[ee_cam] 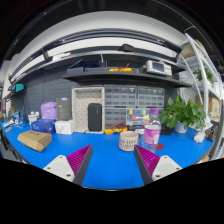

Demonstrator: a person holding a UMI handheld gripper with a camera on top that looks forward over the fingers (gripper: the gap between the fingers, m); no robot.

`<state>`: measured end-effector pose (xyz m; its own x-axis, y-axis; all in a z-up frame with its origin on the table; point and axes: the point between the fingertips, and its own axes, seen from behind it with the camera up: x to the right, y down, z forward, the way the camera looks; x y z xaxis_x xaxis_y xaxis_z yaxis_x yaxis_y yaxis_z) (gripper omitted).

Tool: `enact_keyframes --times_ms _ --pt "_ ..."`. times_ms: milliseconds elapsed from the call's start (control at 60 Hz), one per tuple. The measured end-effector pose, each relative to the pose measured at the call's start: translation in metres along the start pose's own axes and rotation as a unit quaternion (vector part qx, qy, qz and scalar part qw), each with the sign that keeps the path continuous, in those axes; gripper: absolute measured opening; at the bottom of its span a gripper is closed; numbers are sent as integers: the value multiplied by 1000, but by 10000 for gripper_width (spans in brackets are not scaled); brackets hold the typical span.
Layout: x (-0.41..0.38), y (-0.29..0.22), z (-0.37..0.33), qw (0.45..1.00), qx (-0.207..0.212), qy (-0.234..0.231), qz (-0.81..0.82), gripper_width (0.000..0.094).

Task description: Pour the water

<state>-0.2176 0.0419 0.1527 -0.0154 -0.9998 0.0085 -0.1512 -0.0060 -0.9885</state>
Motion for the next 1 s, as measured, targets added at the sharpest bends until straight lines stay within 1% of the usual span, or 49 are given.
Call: enact_keyframes --times_ms 183,250,350,400,533,667,733,783,800,850,917,933,950,967,983,1000 --pt "64 6 -7 998 28 43 27 850" --pt "86 9 1 998 31 53 27 832" --pt "116 9 26 997 35 68 20 833" --pt "125 8 42 997 37 68 17 830" --pt "134 7 86 998 45 49 8 838" --pt "139 14 117 998 36 43 -5 817" --pt "139 17 127 998 35 41 -12 763" --pt "139 18 132 998 35 40 -14 684" --pt "141 18 134 998 36 42 -15 689" --pt "145 16 136 998 42 49 -17 503" --pt "145 16 137 998 38 43 -8 461" --pt "145 16 137 998 38 42 -9 428" --pt "145 17 137 998 37 41 -9 421" --pt "144 16 138 998 37 41 -10 392" --pt "144 15 138 998 38 42 -10 396" --pt "144 15 138 998 38 44 -11 361"
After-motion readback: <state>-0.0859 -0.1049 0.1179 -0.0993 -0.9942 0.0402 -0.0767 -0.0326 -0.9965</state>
